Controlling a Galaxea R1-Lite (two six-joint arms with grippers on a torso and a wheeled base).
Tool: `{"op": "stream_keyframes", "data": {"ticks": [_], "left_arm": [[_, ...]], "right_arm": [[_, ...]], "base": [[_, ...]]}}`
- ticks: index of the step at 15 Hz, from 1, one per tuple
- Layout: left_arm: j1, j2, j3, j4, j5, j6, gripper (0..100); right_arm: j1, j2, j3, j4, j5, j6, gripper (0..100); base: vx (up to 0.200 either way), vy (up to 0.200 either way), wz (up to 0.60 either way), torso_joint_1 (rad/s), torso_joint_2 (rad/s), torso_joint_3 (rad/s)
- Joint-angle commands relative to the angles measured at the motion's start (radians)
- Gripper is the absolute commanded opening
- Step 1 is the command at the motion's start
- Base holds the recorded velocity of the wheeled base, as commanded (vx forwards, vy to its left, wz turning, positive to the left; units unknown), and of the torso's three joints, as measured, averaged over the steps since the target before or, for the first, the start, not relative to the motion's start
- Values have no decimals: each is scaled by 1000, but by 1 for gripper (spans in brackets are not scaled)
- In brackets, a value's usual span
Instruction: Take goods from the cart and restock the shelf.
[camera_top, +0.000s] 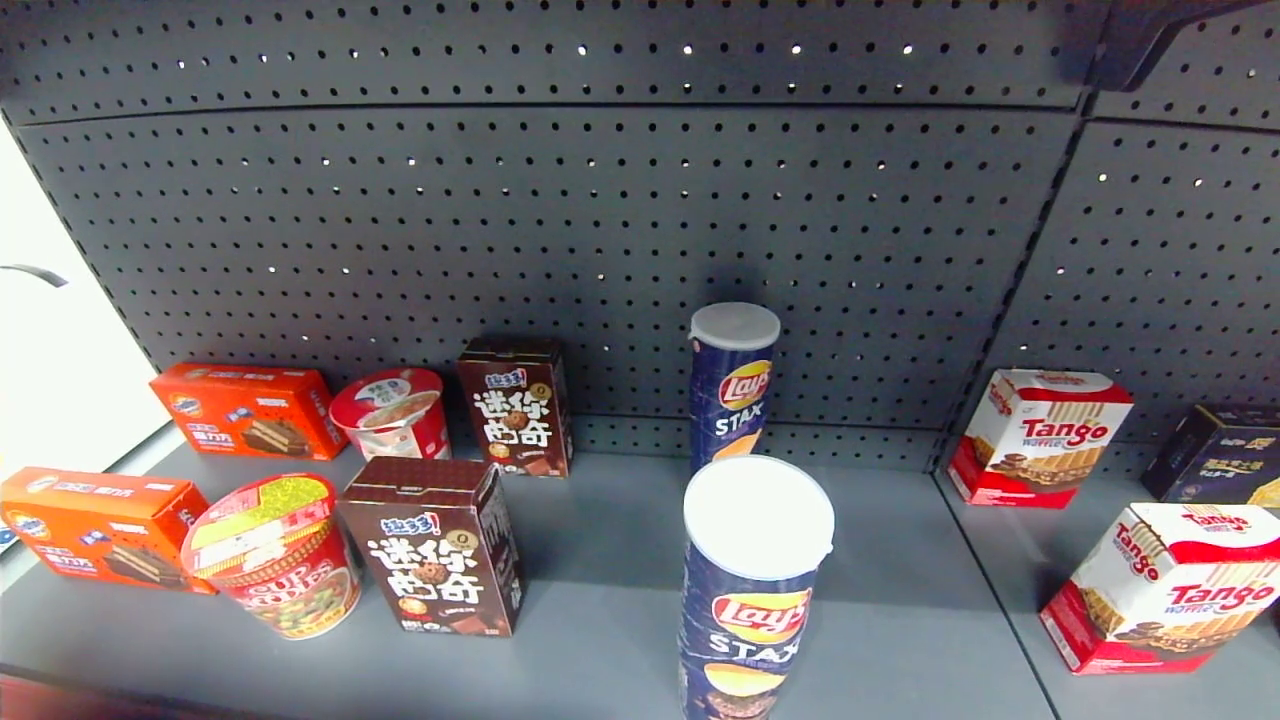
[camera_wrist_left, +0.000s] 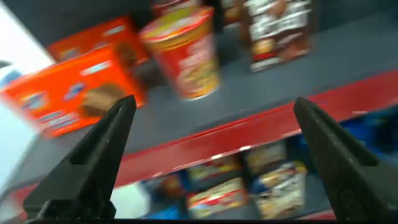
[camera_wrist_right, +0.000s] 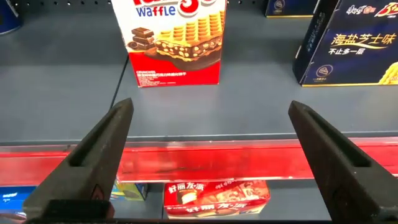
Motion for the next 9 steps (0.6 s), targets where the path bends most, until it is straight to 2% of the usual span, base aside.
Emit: {"op": "stream_keyframes", "data": {"ticks": [1, 2, 3, 5, 6, 8, 9], "left_arm": [[-124, 0, 2, 4, -18, -33, 100], [-189, 0, 1, 5, -36, -33, 100], [-258, 0, 1, 4, -79, -26, 100], [-273, 0, 1, 4, -114, -23, 100], [-244, 0, -1, 5, -119, -26, 100], [-195, 0, 1, 5, -117, -61, 100], [-152, 0, 1, 8, -119, -73, 100]], "right_arm": [[0, 5, 0, -1, 0, -1, 100], [0, 5, 0, -1, 0, -1, 100], [0, 5, 0, -1, 0, -1, 100], [0, 5, 0, -1, 0, -1, 100], [0, 5, 0, -1, 0, -1, 100], [0, 5, 0, -1, 0, -1, 100], [0, 5, 0, -1, 0, -1, 100]], "base": [[0, 0, 0, 0, 0, 0], [0, 0, 0, 0, 0, 0], [0, 0, 0, 0, 0, 0], [0, 0, 0, 0, 0, 0], [0, 0, 0, 0, 0, 0], [0, 0, 0, 0, 0, 0], [0, 0, 0, 0, 0, 0]]}}
